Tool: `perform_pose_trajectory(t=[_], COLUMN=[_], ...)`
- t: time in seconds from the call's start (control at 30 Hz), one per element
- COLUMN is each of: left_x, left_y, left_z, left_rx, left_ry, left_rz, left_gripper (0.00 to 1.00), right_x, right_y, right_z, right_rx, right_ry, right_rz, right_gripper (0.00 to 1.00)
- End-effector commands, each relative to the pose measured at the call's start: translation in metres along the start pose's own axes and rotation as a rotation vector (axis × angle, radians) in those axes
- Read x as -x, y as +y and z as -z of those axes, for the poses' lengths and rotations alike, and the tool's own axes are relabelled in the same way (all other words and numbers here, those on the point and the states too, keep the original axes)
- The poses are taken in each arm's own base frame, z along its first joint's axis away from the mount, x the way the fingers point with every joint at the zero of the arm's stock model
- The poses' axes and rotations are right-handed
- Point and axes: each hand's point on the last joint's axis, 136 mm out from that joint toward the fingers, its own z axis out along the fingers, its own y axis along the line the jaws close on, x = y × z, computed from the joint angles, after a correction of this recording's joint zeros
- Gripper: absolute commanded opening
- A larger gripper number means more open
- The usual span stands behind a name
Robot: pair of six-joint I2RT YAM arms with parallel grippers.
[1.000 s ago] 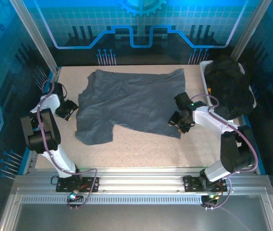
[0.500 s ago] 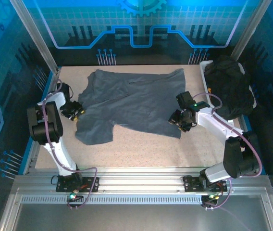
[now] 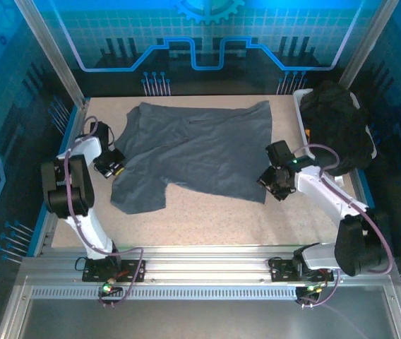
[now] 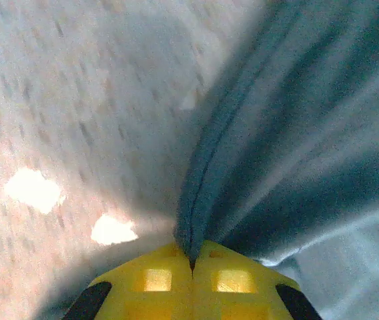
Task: Fold and stack the t-shirts
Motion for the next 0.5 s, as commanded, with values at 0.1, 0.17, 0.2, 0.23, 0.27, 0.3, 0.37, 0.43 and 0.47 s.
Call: perform_pose_trajectory(t=[0.1, 0.17, 0.2, 0.23, 0.27, 0.3, 0.37, 0.43, 0.47], left_x=[-0.043, -0.044, -0.043, -0.042, -0.041, -0.041, -0.04, -0.04, -0.04], left_y=[0.006, 0.009, 0.01, 0.01, 0.01, 0.01, 0.01, 0.01, 0.01], left_z=[0.033, 0.038, 0.04, 0.042, 0.043, 0.045, 0.046, 0.047, 0.046], left_rx=[-0.027, -0.02, -0.016, -0.013, -0.011, -0.01, -0.013, -0.014, -0.016], left_ry=[0.0, -0.018, -0.023, -0.028, -0.031, -0.035, -0.041, -0.044, -0.044], left_rz=[0.027, 0.023, 0.018, 0.014, 0.011, 0.009, 0.011, 0.015, 0.016], left_gripper=[0.0, 0.0, 0.0, 0.0, 0.0, 0.0, 0.0, 0.0, 0.0], right_x=[-0.006, -0.007, -0.009, -0.012, -0.014, -0.015, -0.016, -0.018, -0.02], right_y=[-0.017, -0.013, -0.012, -0.011, -0.009, -0.006, 0.001, 0.006, 0.005], right_z=[-0.025, -0.033, -0.037, -0.041, -0.045, -0.049, -0.053, -0.056, -0.059], right_rx=[-0.024, -0.043, -0.058, -0.068, -0.068, -0.063, -0.049, -0.057, -0.067], right_ry=[0.057, 0.083, 0.1, 0.114, 0.126, 0.128, 0.136, 0.152, 0.162], right_rz=[-0.178, -0.163, -0.157, -0.151, -0.147, -0.144, -0.134, -0.124, -0.119], right_gripper=[0.53, 0.53, 0.53, 0.53, 0.53, 0.53, 0.54, 0.54, 0.54])
